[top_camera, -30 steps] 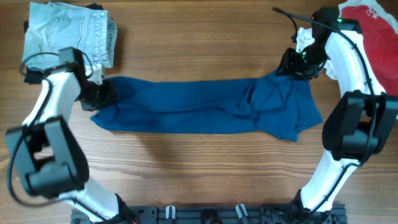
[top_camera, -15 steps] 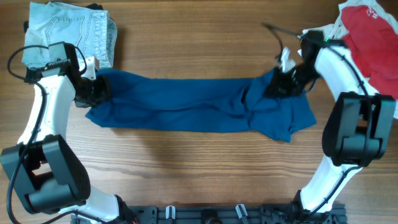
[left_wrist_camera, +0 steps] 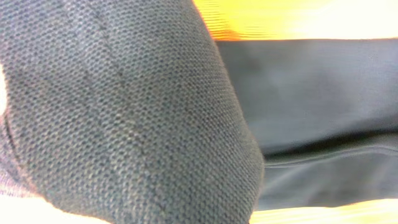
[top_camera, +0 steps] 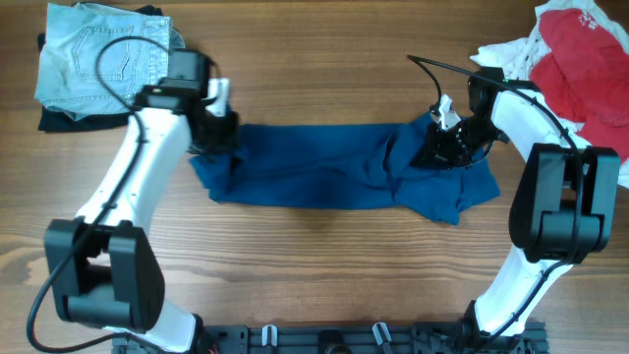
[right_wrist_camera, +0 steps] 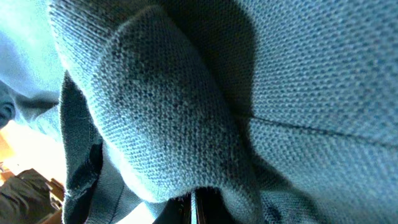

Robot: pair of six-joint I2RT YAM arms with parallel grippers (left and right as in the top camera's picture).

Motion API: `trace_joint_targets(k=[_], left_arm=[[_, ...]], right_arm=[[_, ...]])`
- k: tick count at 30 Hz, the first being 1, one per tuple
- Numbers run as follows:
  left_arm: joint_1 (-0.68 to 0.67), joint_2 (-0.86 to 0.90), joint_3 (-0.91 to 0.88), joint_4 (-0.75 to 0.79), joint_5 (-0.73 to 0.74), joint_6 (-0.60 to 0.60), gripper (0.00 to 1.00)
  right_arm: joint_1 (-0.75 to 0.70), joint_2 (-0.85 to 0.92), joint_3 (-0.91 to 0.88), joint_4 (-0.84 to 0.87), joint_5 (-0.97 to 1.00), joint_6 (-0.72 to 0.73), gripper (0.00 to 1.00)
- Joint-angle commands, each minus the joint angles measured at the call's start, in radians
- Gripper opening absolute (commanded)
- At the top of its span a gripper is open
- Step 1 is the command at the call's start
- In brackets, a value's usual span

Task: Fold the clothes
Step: 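Fold both ends of the strip toward the center with both grippers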

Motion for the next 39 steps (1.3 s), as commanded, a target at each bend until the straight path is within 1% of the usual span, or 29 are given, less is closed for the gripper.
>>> trace_joint_targets(k=[1, 6, 11, 15, 19, 20, 21, 22, 23, 24, 27, 30, 31, 34, 36, 39], left_arm=[[-0.097, -0.022, 0.019, 0.030, -0.009, -0.077, 0.04], [-0.178, 0.005, 0.019, 0.073, 0.003, -0.105, 0.05], [-0.232, 0.050, 0.019, 0.093, 0.013, -0.116, 0.06], [-0.267, 0.071, 0.019, 0.139, 0.084, -0.130, 0.06], [-0.293, 0.071, 0.019, 0.188, 0.097, -0.170, 0.09], [-0.297, 0.071, 0.019, 0.198, 0.097, -0.181, 0.12], [-0.302, 0.071, 0.019, 0.207, 0.101, -0.188, 0.21], [-0.309, 0.071, 0.019, 0.224, 0.118, -0.188, 0.43], [-0.314, 0.071, 0.019, 0.236, 0.133, -0.188, 0.84], [-0.320, 0.071, 0.021, 0.245, 0.148, -0.188, 1.00], [-0.325, 0.065, 0.038, 0.241, 0.176, -0.187, 1.00], [-0.323, 0.040, 0.087, 0.185, 0.175, -0.178, 1.00], [-0.319, 0.029, 0.108, 0.159, 0.165, -0.175, 1.00], [-0.304, -0.010, 0.154, 0.080, 0.077, -0.169, 1.00], [-0.295, -0.023, 0.154, 0.056, 0.039, -0.120, 1.00], [-0.290, -0.014, 0.153, 0.032, 0.006, -0.097, 1.00]], right_arm=[[0.002, -0.011, -0.002, 0.004, -0.022, 0.005, 0.04], [0.002, -0.011, -0.002, 0.003, -0.019, 0.005, 0.04], [0.002, -0.011, -0.002, 0.003, -0.019, 0.006, 0.04], [0.002, -0.011, -0.002, 0.004, -0.015, 0.023, 0.04], [0.002, -0.011, -0.002, 0.003, -0.008, 0.023, 0.04], [0.002, -0.011, -0.002, 0.003, -0.006, 0.023, 0.04], [0.002, -0.011, -0.002, 0.003, -0.003, 0.023, 0.04], [0.002, -0.011, -0.002, 0.003, -0.004, 0.023, 0.04], [0.002, -0.011, -0.002, 0.003, -0.004, 0.023, 0.04], [0.002, -0.011, -0.002, 0.003, -0.004, 0.023, 0.04], [0.002, -0.011, -0.002, 0.003, -0.003, 0.023, 0.04], [0.002, -0.011, -0.002, 0.003, -0.004, 0.023, 0.04], [0.002, -0.011, -0.002, 0.003, -0.004, 0.023, 0.04], [0.002, -0.011, -0.002, 0.003, -0.004, 0.023, 0.04], [0.002, -0.011, -0.002, 0.004, -0.004, 0.023, 0.04], [0.001, -0.013, 0.008, 0.013, -0.004, 0.024, 0.04]])
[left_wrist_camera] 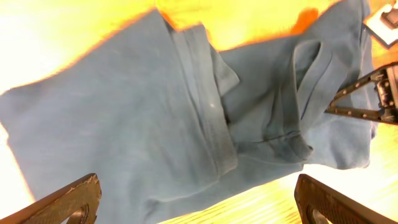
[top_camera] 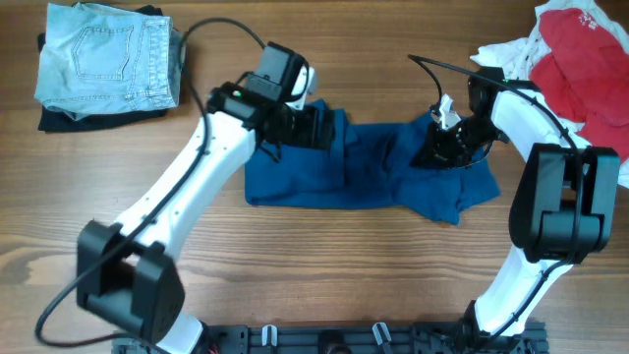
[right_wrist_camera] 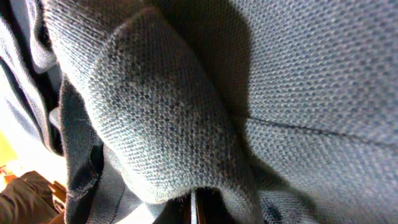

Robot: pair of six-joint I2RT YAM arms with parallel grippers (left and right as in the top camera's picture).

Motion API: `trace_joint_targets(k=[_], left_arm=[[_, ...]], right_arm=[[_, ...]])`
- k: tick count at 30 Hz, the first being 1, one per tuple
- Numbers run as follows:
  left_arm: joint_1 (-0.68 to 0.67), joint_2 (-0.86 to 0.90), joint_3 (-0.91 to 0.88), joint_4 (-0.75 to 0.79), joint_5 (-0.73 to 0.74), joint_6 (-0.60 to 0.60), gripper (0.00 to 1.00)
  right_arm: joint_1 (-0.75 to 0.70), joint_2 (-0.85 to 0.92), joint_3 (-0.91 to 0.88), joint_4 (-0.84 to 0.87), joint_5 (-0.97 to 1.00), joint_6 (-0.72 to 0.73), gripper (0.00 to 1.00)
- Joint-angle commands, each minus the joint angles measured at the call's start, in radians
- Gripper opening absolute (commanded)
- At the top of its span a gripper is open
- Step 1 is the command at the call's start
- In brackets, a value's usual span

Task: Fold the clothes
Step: 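Fold both ends of the strip toward the center with both grippers, then lift the strip's right end with the right gripper and fold it leftward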

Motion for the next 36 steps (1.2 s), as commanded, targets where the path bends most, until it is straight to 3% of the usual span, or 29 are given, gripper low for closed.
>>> trace_joint_targets(k=[1, 3, 10, 12, 20, 26, 31, 36], left_arm=[[0.015, -0.014, 0.015, -0.027, -0.095, 0.057, 1.00], [0.019, -0.012, 0.015, -0.030, -0.158, 0.056, 1.00], [0.103, -0.018, 0.016, -0.031, -0.224, 0.053, 1.00], [0.138, -0.018, 0.016, -0.029, -0.224, 0.053, 1.00], [0.212, -0.013, 0.015, -0.023, -0.224, 0.053, 1.00], [0.218, 0.005, 0.015, -0.023, -0.224, 0.057, 1.00], [0.218, 0.032, 0.015, -0.027, -0.224, 0.056, 1.00], [0.218, 0.037, 0.015, -0.027, -0.224, 0.057, 1.00]], right_arm=[[0.000, -0.014, 0.015, 0.008, -0.004, 0.005, 0.04], [-0.010, -0.040, 0.049, -0.004, -0.004, 0.005, 0.08], [-0.058, -0.230, 0.129, -0.107, 0.254, 0.089, 0.55], [-0.074, -0.253, 0.129, -0.125, 0.303, 0.091, 0.63], [-0.126, -0.239, 0.037, -0.123, 0.369, 0.092, 0.68], [-0.175, -0.239, -0.049, -0.027, 0.461, 0.090, 0.69], [-0.184, -0.237, -0.144, 0.151, 0.461, 0.029, 0.86], [-0.184, -0.210, -0.192, 0.261, 0.290, -0.063, 0.92]])
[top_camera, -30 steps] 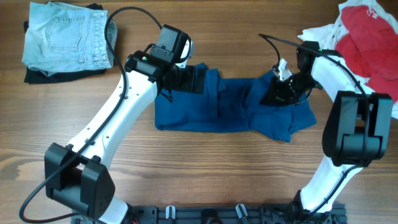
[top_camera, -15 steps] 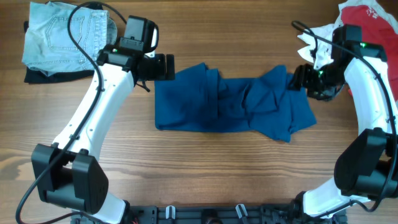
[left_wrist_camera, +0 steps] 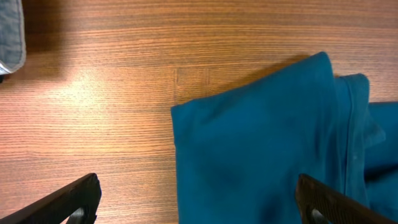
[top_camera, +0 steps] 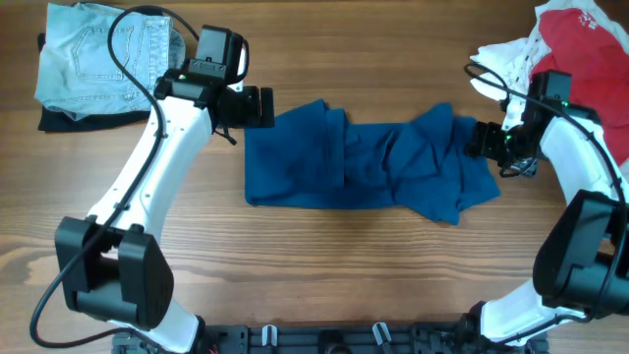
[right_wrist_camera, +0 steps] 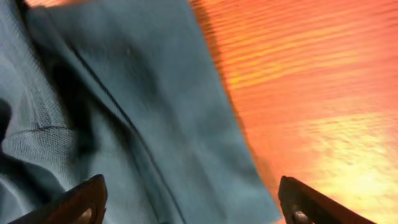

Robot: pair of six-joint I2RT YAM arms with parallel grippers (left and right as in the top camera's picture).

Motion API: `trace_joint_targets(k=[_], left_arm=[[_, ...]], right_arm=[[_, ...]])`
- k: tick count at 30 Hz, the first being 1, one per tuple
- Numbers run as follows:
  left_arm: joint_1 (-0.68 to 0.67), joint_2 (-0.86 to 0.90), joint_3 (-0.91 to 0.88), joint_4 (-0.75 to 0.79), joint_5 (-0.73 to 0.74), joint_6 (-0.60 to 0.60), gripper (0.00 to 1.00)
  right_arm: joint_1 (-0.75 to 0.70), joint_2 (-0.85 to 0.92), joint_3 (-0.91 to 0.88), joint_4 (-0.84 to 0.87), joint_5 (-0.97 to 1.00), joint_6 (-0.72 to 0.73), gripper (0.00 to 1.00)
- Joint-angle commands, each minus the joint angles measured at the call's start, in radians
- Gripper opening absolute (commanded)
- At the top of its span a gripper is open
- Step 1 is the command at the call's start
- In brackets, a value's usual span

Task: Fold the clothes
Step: 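Lift the strip's right end with the right gripper and fold it leftward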

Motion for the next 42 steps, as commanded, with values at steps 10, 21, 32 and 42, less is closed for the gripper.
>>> trace_joint_targets(k=[10, 21, 32, 42], left_arm=[[0.005, 0.013, 0.010, -0.035, -0.010, 0.016, 1.00], [0.005, 0.013, 0.010, -0.037, -0.010, 0.016, 1.00], [0.005, 0.013, 0.010, -0.037, -0.025, 0.016, 1.00], [0.005, 0.013, 0.010, -0.037, -0.025, 0.016, 1.00]], right_arm=[[0.002, 0.194, -0.018, 0.120, -0.066, -0.055, 0.93], [0.002, 0.210, -0.018, 0.061, -0.208, -0.119, 0.40], [-0.062, 0.126, 0.041, -0.014, -0.327, -0.090, 0.04], [-0.206, 0.041, 0.359, -0.389, -0.320, -0.177, 0.05]])
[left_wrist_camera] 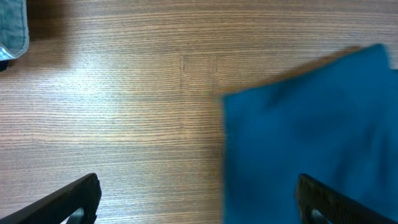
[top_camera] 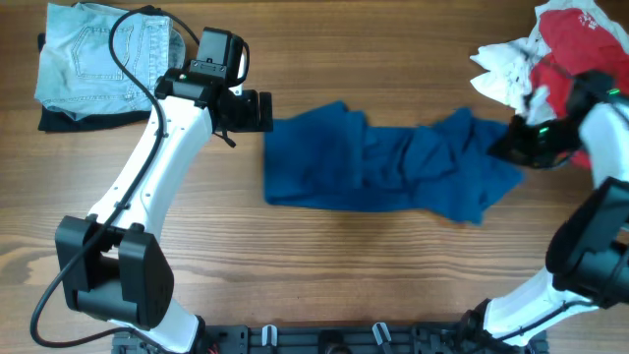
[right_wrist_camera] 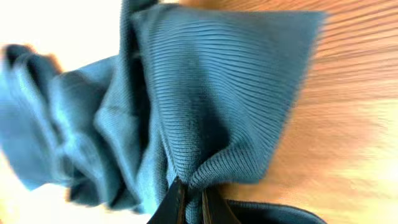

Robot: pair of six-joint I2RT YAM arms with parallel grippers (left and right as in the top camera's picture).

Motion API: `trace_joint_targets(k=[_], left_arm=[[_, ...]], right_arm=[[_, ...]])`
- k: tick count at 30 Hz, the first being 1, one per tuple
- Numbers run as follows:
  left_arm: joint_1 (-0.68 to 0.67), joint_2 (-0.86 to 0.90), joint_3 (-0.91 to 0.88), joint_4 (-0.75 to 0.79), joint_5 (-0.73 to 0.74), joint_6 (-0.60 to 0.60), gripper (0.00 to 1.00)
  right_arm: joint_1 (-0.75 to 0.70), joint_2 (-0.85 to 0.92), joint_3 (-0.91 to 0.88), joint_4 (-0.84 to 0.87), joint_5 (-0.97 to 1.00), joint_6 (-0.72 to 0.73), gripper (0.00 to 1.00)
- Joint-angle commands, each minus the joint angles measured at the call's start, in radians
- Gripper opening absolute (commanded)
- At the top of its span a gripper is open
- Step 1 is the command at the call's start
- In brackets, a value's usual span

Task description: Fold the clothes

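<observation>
A blue garment (top_camera: 383, 162) lies rumpled across the middle of the wooden table, its left part folded over. My left gripper (top_camera: 257, 110) hovers open just beyond the garment's upper left corner; in the left wrist view its fingers (left_wrist_camera: 68, 199) stand wide apart over bare wood, with the blue cloth (left_wrist_camera: 311, 124) to the right. My right gripper (top_camera: 511, 149) is shut on the garment's right edge. The right wrist view shows the blue knit (right_wrist_camera: 205, 93) bunched and pinched where the right gripper (right_wrist_camera: 189, 202) closes on it.
Folded light jeans on a dark garment (top_camera: 103, 59) sit at the far left corner. A heap of red and white clothes (top_camera: 560, 49) lies at the far right, close behind the right arm. Bare table (top_camera: 314, 275) stretches along the front.
My right gripper, open at the garment's right edge before, is now shut on that edge and further right. The whole garment has shifted right. The left arm has not moved.
First both grippers were shut on the ends of the garment, which lay stretched out. Then the left end lay folded toward the middle, the left gripper open above it. Then both grippers were open and off the cloth. Now the right one holds the right edge.
</observation>
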Motion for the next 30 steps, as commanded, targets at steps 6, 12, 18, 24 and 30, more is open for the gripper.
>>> trace_joint_targets(k=[6, 12, 18, 24, 30], left_arm=[[0.005, 0.011, 0.010, 0.000, -0.013, 0.016, 1.00], [0.023, 0.011, 0.010, 0.000, -0.058, 0.017, 1.00], [0.116, 0.011, 0.010, 0.007, -0.113, 0.012, 1.00], [0.234, 0.011, 0.010, 0.019, -0.110, 0.013, 1.00], [0.296, 0.011, 0.010, 0.019, -0.082, 0.013, 1.00]], right_arm=[[-0.022, -0.043, 0.267, -0.210, -0.025, -0.108, 0.04], [0.102, -0.043, 0.311, -0.246, -0.105, -0.115, 0.04], [0.325, -0.043, 0.311, -0.178, -0.131, -0.019, 0.04], [0.518, -0.042, 0.311, -0.086, -0.120, 0.089, 0.04], [0.672, -0.040, 0.301, 0.000, -0.089, 0.183, 0.04]])
